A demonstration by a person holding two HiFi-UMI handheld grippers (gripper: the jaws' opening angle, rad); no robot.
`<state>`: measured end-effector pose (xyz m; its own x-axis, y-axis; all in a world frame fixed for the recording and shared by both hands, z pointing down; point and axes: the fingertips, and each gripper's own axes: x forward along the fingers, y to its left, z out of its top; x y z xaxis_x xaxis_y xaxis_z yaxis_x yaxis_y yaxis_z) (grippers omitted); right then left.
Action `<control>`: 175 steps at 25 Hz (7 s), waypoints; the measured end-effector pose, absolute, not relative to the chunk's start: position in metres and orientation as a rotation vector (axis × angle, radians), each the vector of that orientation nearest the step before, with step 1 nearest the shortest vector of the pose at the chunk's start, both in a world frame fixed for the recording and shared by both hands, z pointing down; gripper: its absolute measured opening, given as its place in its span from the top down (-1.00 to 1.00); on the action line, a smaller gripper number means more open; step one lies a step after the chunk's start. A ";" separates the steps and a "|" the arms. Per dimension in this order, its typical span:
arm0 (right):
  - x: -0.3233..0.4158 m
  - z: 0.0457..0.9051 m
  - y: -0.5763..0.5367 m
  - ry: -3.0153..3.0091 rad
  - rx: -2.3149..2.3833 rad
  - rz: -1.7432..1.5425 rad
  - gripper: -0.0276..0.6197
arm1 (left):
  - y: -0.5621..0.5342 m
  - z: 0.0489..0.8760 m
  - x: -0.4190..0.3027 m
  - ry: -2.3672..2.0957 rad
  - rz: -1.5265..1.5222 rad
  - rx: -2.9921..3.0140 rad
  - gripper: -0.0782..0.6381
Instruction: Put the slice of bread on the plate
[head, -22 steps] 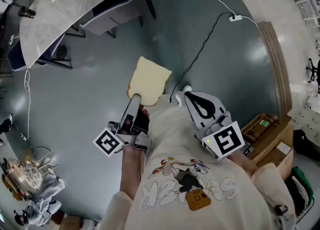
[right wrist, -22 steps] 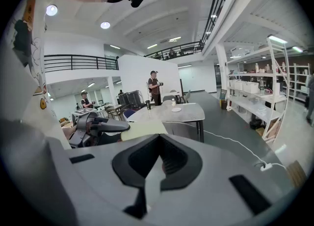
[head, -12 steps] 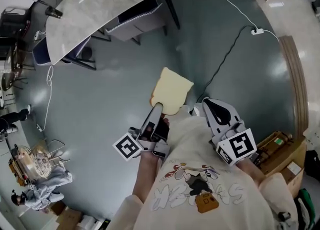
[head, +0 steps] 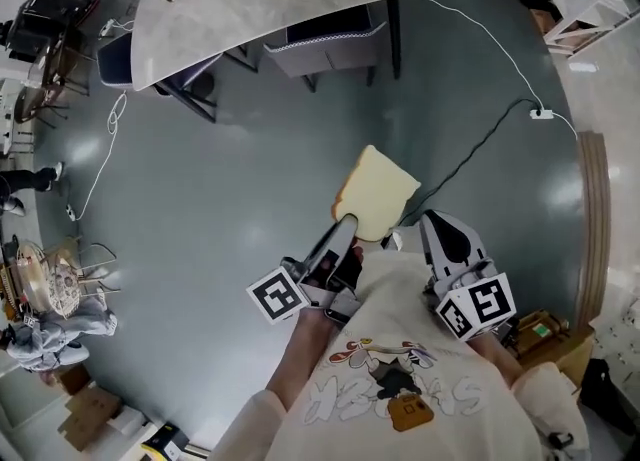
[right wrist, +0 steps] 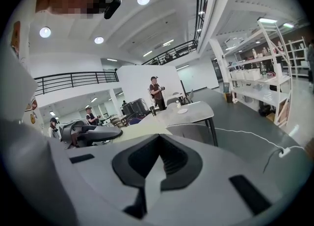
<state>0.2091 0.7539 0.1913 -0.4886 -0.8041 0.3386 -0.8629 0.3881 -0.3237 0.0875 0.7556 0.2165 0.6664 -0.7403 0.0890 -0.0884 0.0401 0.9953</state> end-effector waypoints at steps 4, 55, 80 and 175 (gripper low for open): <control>0.181 0.191 0.751 -2.499 1.516 0.651 0.90 | 0.753 0.227 0.056 -0.756 -0.590 1.426 0.51; 0.219 0.197 0.384 -2.681 1.230 0.787 0.90 | 0.417 0.214 0.096 -1.004 -0.748 1.361 0.51; 0.127 0.209 0.256 -2.605 1.150 0.658 0.90 | 0.263 0.231 0.016 -0.922 -0.713 1.321 0.51; 0.010 0.412 -0.162 -2.483 1.036 0.648 0.90 | -0.146 0.441 -0.063 -0.935 -0.728 1.210 0.51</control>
